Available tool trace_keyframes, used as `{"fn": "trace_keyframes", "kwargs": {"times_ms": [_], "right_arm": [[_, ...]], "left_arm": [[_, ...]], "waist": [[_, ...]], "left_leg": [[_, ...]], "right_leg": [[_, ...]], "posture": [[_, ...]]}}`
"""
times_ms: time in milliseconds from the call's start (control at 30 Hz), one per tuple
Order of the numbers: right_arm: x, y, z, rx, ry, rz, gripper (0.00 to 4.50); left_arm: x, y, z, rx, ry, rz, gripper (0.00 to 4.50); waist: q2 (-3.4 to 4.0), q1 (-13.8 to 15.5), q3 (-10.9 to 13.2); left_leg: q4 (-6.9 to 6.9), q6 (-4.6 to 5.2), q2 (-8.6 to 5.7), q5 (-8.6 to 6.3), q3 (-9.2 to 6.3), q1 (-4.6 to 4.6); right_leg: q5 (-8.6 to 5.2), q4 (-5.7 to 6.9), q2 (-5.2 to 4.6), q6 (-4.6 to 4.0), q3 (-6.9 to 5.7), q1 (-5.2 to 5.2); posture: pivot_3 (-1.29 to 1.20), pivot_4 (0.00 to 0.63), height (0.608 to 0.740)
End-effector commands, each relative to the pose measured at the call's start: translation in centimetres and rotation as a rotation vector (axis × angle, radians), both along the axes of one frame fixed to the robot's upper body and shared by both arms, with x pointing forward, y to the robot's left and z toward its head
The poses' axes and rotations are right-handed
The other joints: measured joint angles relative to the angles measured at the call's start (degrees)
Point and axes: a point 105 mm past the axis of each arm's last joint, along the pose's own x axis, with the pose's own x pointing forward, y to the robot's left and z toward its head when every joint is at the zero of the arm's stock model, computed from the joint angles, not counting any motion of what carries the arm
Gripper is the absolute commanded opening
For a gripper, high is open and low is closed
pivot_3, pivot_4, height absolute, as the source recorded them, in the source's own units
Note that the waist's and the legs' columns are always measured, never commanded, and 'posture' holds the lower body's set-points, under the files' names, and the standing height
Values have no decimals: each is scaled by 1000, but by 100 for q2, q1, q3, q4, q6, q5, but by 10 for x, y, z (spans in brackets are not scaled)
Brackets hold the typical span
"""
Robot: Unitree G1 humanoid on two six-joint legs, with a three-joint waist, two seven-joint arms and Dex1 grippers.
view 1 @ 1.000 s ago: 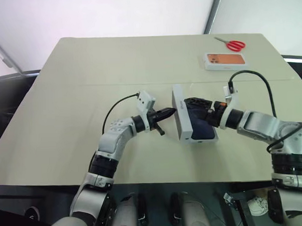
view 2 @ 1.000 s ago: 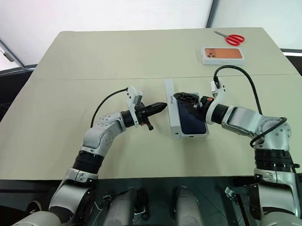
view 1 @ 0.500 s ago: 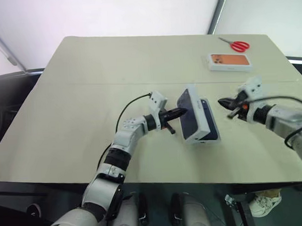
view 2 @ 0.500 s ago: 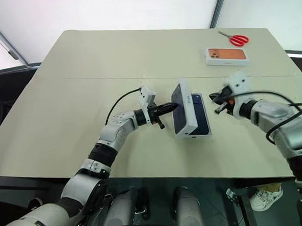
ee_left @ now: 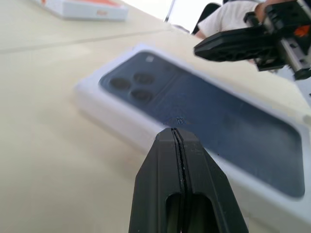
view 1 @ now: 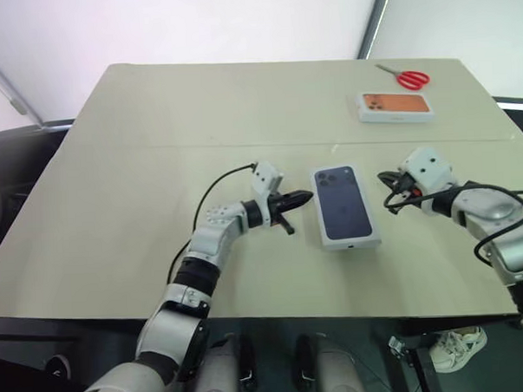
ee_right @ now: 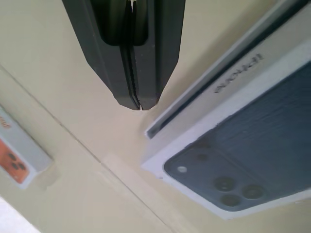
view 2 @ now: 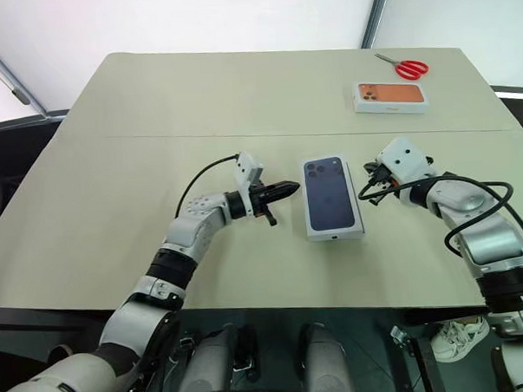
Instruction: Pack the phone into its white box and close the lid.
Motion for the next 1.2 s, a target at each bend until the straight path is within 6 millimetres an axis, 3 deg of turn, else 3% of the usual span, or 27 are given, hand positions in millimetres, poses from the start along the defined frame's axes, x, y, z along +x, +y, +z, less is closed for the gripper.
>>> {"fn": "trace_keyframes", "kwargs": {"times_ms": [33, 500, 933, 1200], "right_arm": [[-1, 4, 12, -33, -44, 24, 26], [0, 5, 5, -69, -20, 3, 26], [0, 0, -2, -112, 1, -7, 26], [2, -1, -7, -134, 21, -13, 26]], "left_arm": [[-5, -4, 0, 36, -8, -26, 0], [-7, -50, -7, 5, 52, -92, 0], [-8, -57, 15, -58, 17, -110, 0], [-10, -60, 15, -50, 3, -110, 0]], "waist": [[0, 28, 0], [0, 34, 0], [0, 30, 0], [0, 29, 0]], "left_leg": [[0, 0, -1, 0, 0, 0], [6, 11, -8, -7, -3, 12], [6, 13, -9, -8, -4, 14], [6, 13, -9, -8, -4, 14]], "right_leg": [[0, 0, 1, 0, -1, 1], [0, -5, -6, 1, -4, 18], [0, -6, -13, 0, -6, 21], [0, -6, -10, 0, -6, 21]], "posture": [[0, 150, 738], [0, 150, 738], [0, 150, 738], [0, 150, 738]]}}
